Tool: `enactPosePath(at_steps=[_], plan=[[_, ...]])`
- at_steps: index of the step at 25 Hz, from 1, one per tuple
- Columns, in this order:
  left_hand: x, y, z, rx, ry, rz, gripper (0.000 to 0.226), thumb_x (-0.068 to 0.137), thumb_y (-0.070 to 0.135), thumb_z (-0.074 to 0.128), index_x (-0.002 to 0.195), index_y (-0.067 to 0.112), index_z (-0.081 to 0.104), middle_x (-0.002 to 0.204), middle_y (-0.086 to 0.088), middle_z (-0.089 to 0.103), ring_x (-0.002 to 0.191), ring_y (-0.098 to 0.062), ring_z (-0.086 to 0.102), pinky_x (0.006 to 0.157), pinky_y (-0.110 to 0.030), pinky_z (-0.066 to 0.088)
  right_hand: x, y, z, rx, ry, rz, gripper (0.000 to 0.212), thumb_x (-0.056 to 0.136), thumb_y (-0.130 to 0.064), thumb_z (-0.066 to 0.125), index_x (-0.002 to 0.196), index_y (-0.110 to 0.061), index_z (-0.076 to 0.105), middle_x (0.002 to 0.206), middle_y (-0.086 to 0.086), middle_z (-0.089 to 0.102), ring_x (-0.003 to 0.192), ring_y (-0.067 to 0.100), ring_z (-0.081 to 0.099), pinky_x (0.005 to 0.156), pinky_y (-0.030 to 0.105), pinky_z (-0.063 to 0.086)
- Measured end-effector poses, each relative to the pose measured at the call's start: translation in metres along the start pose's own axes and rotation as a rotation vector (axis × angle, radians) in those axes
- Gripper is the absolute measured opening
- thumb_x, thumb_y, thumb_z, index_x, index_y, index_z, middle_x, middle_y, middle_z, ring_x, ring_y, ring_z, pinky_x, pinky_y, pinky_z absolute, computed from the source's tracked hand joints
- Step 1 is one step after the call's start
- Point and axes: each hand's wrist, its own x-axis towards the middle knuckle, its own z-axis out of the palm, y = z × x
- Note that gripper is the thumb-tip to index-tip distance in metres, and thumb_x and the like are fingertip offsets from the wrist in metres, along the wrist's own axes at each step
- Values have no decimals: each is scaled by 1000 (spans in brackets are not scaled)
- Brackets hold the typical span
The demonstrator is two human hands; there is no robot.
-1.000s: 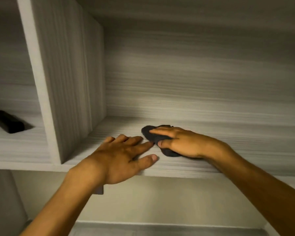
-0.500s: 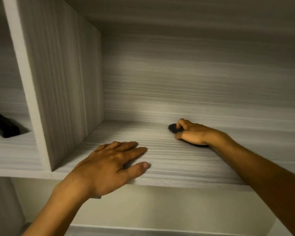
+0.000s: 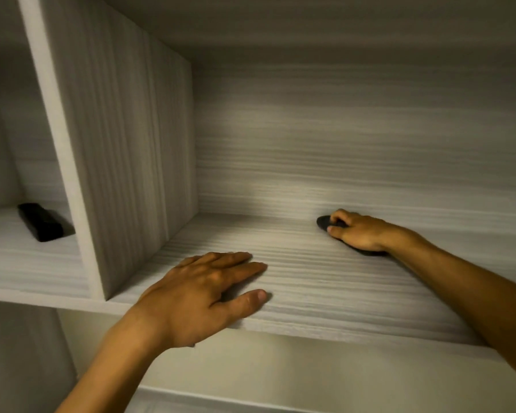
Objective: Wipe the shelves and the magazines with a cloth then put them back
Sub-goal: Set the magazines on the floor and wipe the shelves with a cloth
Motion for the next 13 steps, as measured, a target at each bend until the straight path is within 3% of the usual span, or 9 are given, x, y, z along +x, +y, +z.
enactPosePath(at_steps=[2,4,7,10,13], plan=[[-3,-2,1,-2,93,17,59,85,76,20,139,56,30,148,31,28,137,8,23,113,-27,24,8,-30,8,-34,-12,-45,42,92,-60,34,128,-38,39,140,0,44,116,25,49,98,41,40],[-5,-3,2,22,228,59,53,91,70,24,130,44,49,132,25,52,121,4,45,98,-28,44,-1,-73,15,46,3,-169,38,91,-58,37,127,-45,38,141,-6,41,115,23,50,97,42,41],[-7,-5,3,38,288,87,48,93,65,28,115,37,59,110,19,64,100,-1,56,78,-32,51,-31,-100,26,190,-4,-422,37,92,-50,47,129,-51,43,137,-20,37,115,11,48,98,34,40],[-17,-17,-2,88,301,97,44,96,59,28,106,34,63,99,16,67,91,-3,60,69,-30,52,-15,-74,16,279,-5,-370,38,92,-49,52,130,-52,48,141,-20,36,126,8,43,108,27,31],[-32,-36,-7,144,329,62,46,97,55,25,104,32,64,95,15,67,87,-3,61,67,-28,53,13,-62,12,170,16,-250,40,95,-53,42,135,-53,41,149,-12,34,132,16,39,110,30,29]])
